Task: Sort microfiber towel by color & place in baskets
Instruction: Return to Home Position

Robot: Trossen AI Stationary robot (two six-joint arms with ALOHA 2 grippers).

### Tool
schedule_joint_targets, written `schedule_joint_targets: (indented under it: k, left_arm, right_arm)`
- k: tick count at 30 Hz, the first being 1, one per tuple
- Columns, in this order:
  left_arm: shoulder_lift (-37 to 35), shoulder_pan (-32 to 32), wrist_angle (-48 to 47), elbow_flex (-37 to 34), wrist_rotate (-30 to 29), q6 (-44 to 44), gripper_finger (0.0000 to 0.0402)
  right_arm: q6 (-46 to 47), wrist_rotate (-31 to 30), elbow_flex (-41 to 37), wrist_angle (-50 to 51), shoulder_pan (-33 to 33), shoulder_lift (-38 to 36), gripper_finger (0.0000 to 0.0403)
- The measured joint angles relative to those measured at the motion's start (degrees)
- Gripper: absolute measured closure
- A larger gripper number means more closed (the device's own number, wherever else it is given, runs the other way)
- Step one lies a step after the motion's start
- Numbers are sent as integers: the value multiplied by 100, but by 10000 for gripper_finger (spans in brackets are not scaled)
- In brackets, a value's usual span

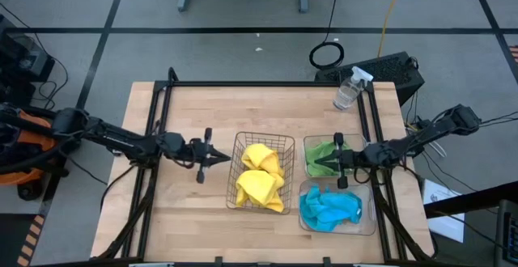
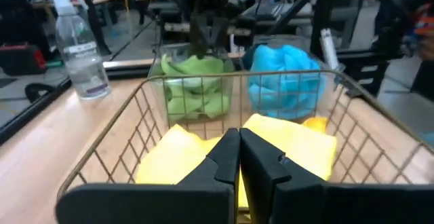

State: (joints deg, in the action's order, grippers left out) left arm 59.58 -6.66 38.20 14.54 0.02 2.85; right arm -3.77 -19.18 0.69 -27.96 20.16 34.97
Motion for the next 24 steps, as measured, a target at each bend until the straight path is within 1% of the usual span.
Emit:
schedule_joint_targets:
  k: [4,7,15,24]
  left_arm:
    - [-191,0,244,-359,270,-93,384]
    - [-288,0,556,-638,289,-67,384]
    - [-457,4,1275,-1298,262,-240,384]
    - [-773,4,1173,-1416,119,-249,384]
  right_arm:
    - [312,14,11,158,6,-43,403]
    - [330,150,11,189,15,-52,403]
    - [316,151,11,210,17,-113,403]
    - [147,139,13,374,17,-272,403]
